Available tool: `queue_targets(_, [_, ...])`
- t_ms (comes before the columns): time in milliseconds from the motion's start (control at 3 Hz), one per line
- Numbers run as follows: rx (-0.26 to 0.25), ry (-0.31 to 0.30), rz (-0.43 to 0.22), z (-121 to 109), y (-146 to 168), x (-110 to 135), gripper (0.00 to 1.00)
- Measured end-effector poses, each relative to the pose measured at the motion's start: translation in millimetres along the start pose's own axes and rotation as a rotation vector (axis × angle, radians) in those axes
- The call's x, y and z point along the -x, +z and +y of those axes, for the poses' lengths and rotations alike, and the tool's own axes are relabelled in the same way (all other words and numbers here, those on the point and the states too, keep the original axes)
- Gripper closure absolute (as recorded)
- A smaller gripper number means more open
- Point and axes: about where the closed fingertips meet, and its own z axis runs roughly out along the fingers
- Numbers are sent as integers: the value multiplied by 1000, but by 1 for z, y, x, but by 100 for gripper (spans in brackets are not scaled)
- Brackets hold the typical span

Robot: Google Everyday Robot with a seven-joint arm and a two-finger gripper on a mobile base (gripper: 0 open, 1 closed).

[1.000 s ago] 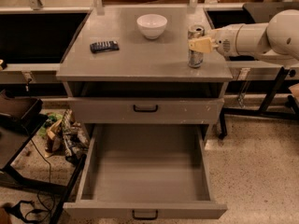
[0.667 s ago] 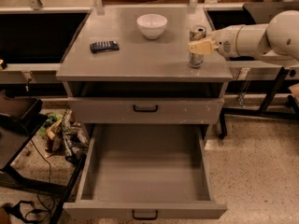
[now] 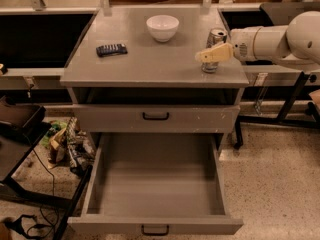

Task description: Pick redbull can from middle drawer and place on counter

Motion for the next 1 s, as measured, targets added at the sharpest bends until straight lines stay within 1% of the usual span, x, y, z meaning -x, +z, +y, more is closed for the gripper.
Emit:
queue_targets(333, [30, -5, -14, 5, -2, 8, 0])
queue_targets(667, [70, -74, -23, 23, -38, 47, 0])
queue_targets(1000, [72, -173, 3, 50, -98, 72, 0])
